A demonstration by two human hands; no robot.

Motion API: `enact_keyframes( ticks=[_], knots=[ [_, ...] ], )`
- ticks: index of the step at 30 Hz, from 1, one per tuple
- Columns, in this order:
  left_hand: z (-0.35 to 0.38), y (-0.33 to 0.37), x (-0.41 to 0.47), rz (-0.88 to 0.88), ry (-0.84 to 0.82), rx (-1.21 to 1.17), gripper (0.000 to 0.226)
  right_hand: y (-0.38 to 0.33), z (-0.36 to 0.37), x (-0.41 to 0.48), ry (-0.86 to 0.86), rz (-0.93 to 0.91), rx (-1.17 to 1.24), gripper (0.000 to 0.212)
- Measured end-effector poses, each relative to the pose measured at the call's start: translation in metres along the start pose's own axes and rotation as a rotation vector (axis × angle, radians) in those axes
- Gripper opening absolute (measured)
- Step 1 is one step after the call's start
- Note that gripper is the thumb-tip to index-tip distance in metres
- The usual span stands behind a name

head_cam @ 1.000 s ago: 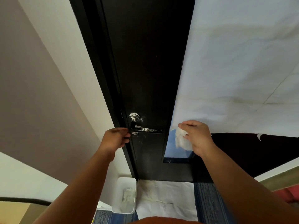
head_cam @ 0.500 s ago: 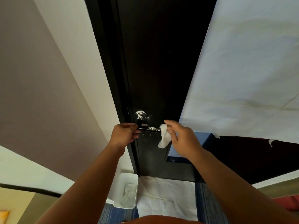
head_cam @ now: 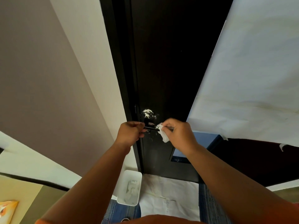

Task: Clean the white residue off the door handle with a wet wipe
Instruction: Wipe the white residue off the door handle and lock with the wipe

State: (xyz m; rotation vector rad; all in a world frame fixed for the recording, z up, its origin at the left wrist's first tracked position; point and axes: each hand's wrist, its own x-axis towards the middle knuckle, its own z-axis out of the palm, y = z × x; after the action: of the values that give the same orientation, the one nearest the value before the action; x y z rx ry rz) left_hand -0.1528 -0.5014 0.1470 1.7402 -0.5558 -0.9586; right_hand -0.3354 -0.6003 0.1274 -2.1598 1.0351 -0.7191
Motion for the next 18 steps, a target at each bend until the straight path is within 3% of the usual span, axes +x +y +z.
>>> enact_keyframes(
  ticks=[5,8,12,14,18],
  knots=[
    [-0.002,0.0,0.002,0.011,-0.013,0.026,0.01,-0.032,0.02,0.007,-0.021,-0.146,-0.088,0.019],
    [-0.003,-0.001,0.003,0.011,-0.016,0.02,0.012,-0.032,0.031,0.015,-0.12,-0.224,-0.204,0.042],
    [-0.002,-0.002,0.004,0.004,-0.012,0.011,0.009,-0.02,0.009,0.007,-0.093,-0.362,-0.295,0.032],
    [-0.002,-0.002,0.004,0.008,-0.017,-0.002,0.009,-0.004,-0.005,-0.001,-0.1,-0.326,-0.337,0.018],
    [-0.002,-0.003,0.005,0.014,-0.018,-0.002,0.009,0.023,-0.016,-0.006,-0.151,-0.178,-0.36,0.031]
  ],
)
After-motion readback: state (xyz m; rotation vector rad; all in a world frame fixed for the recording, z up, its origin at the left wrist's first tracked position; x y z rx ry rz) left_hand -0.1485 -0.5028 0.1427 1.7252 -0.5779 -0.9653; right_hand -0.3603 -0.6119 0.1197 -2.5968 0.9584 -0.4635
